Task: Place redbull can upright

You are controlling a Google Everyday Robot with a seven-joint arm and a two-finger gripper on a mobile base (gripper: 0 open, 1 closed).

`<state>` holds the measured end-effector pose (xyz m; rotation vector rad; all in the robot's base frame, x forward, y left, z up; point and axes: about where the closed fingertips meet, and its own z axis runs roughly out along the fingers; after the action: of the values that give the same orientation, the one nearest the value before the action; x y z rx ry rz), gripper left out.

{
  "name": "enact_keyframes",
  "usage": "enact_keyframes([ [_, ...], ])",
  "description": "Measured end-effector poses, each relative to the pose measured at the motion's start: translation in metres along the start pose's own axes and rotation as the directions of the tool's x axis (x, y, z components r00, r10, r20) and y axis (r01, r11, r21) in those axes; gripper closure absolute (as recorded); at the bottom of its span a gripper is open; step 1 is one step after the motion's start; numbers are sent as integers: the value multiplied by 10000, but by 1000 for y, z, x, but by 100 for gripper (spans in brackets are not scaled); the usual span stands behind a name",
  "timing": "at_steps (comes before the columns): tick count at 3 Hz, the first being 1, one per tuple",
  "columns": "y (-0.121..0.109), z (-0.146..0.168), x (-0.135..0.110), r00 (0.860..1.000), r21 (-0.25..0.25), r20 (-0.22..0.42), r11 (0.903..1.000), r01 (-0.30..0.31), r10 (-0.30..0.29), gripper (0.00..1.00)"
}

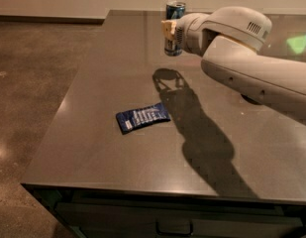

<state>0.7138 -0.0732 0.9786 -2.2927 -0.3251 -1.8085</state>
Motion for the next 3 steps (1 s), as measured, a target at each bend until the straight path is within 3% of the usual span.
enact_keyframes([
  [3,4,22,-21,9975,221,-406,9980,594,-585,100],
])
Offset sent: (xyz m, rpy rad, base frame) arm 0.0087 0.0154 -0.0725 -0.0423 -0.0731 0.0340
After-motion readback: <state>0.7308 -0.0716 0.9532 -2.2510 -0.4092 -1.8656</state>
